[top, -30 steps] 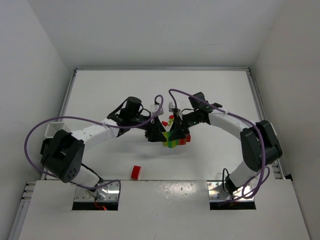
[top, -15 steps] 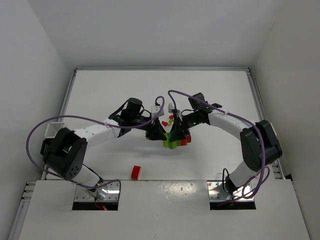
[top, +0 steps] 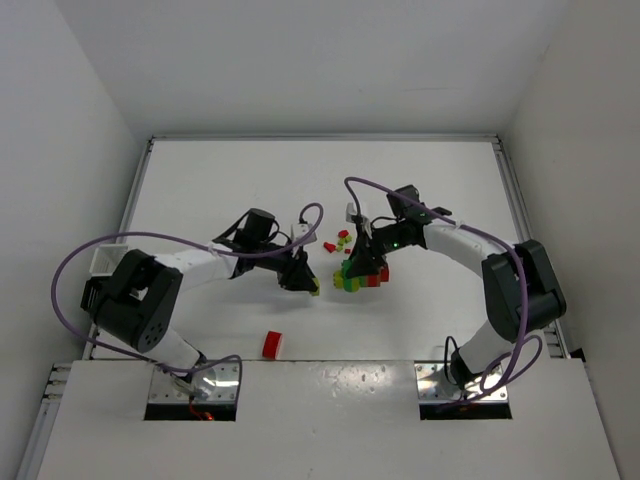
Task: Sort the legos into containers by color
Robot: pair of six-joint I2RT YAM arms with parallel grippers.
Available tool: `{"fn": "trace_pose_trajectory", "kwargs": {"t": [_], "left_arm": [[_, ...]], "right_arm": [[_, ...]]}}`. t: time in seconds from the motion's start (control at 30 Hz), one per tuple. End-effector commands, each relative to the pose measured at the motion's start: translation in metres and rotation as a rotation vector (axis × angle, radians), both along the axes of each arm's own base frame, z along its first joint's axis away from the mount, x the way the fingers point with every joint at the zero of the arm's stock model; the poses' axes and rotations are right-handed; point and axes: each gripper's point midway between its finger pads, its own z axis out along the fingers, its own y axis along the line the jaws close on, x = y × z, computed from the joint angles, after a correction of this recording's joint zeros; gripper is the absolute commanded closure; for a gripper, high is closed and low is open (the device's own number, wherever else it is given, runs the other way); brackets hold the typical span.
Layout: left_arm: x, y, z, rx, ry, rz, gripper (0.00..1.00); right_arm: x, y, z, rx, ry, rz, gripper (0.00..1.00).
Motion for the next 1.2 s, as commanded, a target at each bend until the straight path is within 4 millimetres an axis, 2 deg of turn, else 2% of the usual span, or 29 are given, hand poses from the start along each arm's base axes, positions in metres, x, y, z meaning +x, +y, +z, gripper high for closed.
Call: {"fn": "trace_pose_trajectory", "kwargs": {"t": [0.0,0.03,0.1,0.13,0.17,0.27,0.33,0.37,0.43,0.67,0.87,0.97,1.07,1.1,1.17], "left_arm": [[0.008,-0.002,-0.007,-0.007,-0.013,-0.011,0.72],[0.011,-0.004,-0.006,-0.007,-0.014,-0.011,0.61],[0.013,-0.005,-0.003,-0.034,0.005,-0.003,0.45],[0.015,-0.007,0.0,-0.043,0.005,0.004,0.12],[0.016,-0.01,0.006,-0.07,0.013,0.006,0.01],[0.013,-0.015,0.015,-0.112,0.045,-0.007,0.0],[0.019,-0.018,0.03,-0.163,0.019,-0.004,0.0],[0.014,-0.018,0.033,-0.181,0.05,0.005,0.0],[0.02,-0.021,0.047,-0.22,-0.005,0.016,0.0],[0.02,-0.022,0.052,-0.244,-0.016,0.012,0.0],[0.011,-0.029,0.05,-0.253,0.028,-0.018,0.05],[0.01,-0.032,0.049,-0.252,0.031,-0.027,0.11],[0.011,-0.033,0.045,-0.236,0.051,-0.037,0.22],[0.008,-0.032,0.044,-0.232,0.059,-0.048,0.31],[0.007,-0.035,0.041,-0.219,0.068,-0.071,0.42]], "right_arm": [[0.007,0.009,0.021,0.074,-0.054,0.022,1.0],[0.011,0.011,0.025,0.082,-0.067,0.018,1.0],[0.014,0.012,0.023,0.084,-0.06,0.011,1.0],[0.011,0.015,0.025,0.092,-0.046,0.016,1.0],[0.012,0.016,0.026,0.097,-0.049,0.012,1.0],[0.016,0.021,0.032,0.12,-0.032,0.004,1.0],[0.016,0.022,0.035,0.131,-0.013,-0.006,1.0],[0.018,0.023,0.036,0.136,-0.017,-0.009,1.0],[0.017,0.024,0.036,0.141,0.018,-0.014,1.0],[0.009,0.03,0.044,0.174,0.069,0.001,1.0],[0.008,0.033,0.052,0.202,0.106,0.002,1.0],[0.008,0.035,0.055,0.214,0.114,0.001,1.0],[0.007,0.035,0.056,0.219,0.117,0.008,1.0],[0.007,0.035,0.056,0.218,0.126,0.005,1.0],[0.009,0.036,0.058,0.224,0.119,0.003,1.0]]}}
